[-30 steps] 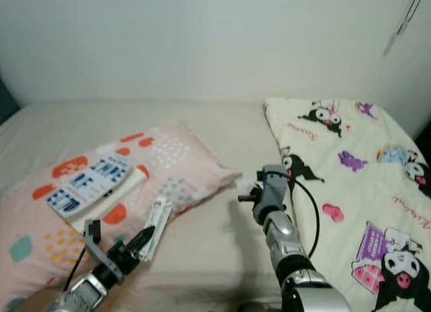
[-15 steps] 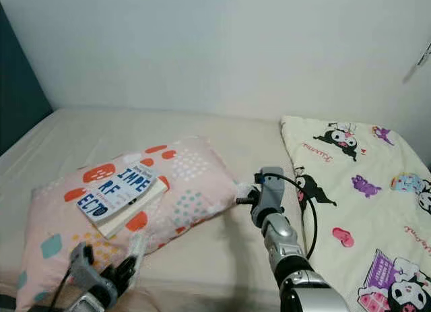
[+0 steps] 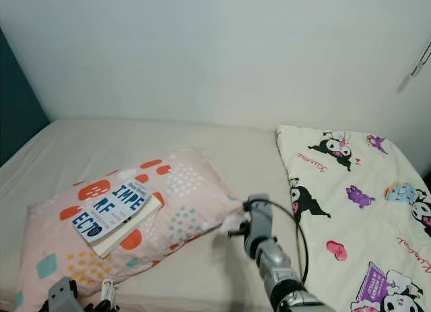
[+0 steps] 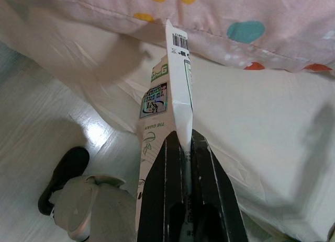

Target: Clean up the room

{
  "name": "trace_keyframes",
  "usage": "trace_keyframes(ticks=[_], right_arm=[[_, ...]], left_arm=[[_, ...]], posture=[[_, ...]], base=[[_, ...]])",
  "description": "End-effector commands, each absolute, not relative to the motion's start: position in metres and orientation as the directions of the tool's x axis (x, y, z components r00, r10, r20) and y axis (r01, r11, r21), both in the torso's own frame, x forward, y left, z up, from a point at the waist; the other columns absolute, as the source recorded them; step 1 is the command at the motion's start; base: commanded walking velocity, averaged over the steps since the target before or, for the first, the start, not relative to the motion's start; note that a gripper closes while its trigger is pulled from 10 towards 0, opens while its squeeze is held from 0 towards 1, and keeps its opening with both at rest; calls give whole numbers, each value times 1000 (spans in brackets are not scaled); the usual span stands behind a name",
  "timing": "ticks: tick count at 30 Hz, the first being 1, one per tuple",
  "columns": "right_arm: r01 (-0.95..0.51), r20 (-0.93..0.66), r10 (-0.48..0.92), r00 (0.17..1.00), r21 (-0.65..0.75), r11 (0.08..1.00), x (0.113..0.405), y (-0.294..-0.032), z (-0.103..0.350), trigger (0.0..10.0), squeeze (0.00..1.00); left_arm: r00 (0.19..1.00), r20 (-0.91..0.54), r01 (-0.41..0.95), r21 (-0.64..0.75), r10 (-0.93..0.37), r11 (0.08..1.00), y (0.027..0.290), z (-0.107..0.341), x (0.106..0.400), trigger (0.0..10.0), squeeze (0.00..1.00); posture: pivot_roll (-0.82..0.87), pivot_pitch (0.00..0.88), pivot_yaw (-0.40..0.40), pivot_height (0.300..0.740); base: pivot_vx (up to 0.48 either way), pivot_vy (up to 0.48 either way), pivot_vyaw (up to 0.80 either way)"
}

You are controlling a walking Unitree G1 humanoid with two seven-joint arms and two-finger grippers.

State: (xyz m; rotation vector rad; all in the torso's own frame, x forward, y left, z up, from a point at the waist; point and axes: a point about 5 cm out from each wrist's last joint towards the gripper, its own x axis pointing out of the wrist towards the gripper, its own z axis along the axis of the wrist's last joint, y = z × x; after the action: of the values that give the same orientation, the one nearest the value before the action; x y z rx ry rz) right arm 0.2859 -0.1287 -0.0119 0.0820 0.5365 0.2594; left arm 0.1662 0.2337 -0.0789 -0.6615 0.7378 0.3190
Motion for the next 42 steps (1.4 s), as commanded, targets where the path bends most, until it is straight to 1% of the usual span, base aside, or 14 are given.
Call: trace_keyframes(ticks=[1,2,3,5,8,10,11,13,15,19,23,28,35,42], right_arm=[[-238,-555,276,785,142,961,274,-126,-24,10000,0],[-246,-588,273,762,127,961,268,-126,-30,10000,0],[-246,-588,273,762,127,961,268,-126,-30,10000,0],[-261,-632,266,728,103,960,258,-129,-38,10000,0],[-275,-651,274,708,103,956,254,-130,-42,10000,0],[-308,-684,285,671,93,947,245,-131,-49,10000,0],[-308,-684,285,671,93,947,245,-131,-49,10000,0],[-338,-717,292,633,84,937,235,-130,-56,10000,0],[-346,-725,294,623,83,935,232,-129,-57,10000,0],[-350,-756,288,589,83,933,222,-130,-65,10000,0],[-321,-762,278,584,97,942,219,-131,-66,10000,0],[-326,-768,278,577,95,940,217,-131,-68,10000,0],[-323,-788,260,557,83,943,211,-135,-71,10000,0],[-306,-794,238,559,70,950,209,-139,-73,10000,0]], left_arm=[[694,-718,-499,-430,50,752,234,-81,164,10000,0],[695,-718,-492,-433,41,755,232,-81,164,10000,0],[695,-718,-492,-433,41,755,232,-81,164,10000,0],[689,-725,-445,-424,-1,789,227,-82,164,10000,0],[678,-735,-404,-406,-30,820,223,-83,163,10000,0],[630,-774,-326,-343,-69,881,216,-88,156,10000,0],[630,-774,-326,-343,-69,881,216,-88,156,10000,0],[578,-813,-263,-271,-73,926,215,-92,146,10000,0],[566,-821,-253,-257,-72,933,216,-93,143,10000,0],[543,-838,-287,-256,-63,923,220,-95,137,10000,0],[532,-845,-302,-248,-53,921,222,-96,135,10000,0],[523,-852,-302,-204,-17,931,226,-96,134,10000,0],[528,-849,-261,-190,-25,947,218,-95,141,10000,0],[535,-844,-248,-194,-33,949,213,-94,145,10000,0]], posture=[[145,0,-92,740],[144,0,-94,740],[144,0,-94,740],[143,0,-96,740],[143,0,-96,740],[149,0,-99,740],[149,0,-99,740],[156,0,-104,740],[156,0,-104,740],[168,0,-103,740],[170,0,-101,740],[170,0,-97,740],[173,0,-102,740],[173,0,-103,740]], base=[[0,0,0],[0,0,0],[0,0,0],[0,0,0],[0,0,0],[0,0,619],[0,0,619],[0,0,613],[0,0,613],[-97,0,614],[-457,0,613],[0,0,603],[0,0,603],[0,0,606]])
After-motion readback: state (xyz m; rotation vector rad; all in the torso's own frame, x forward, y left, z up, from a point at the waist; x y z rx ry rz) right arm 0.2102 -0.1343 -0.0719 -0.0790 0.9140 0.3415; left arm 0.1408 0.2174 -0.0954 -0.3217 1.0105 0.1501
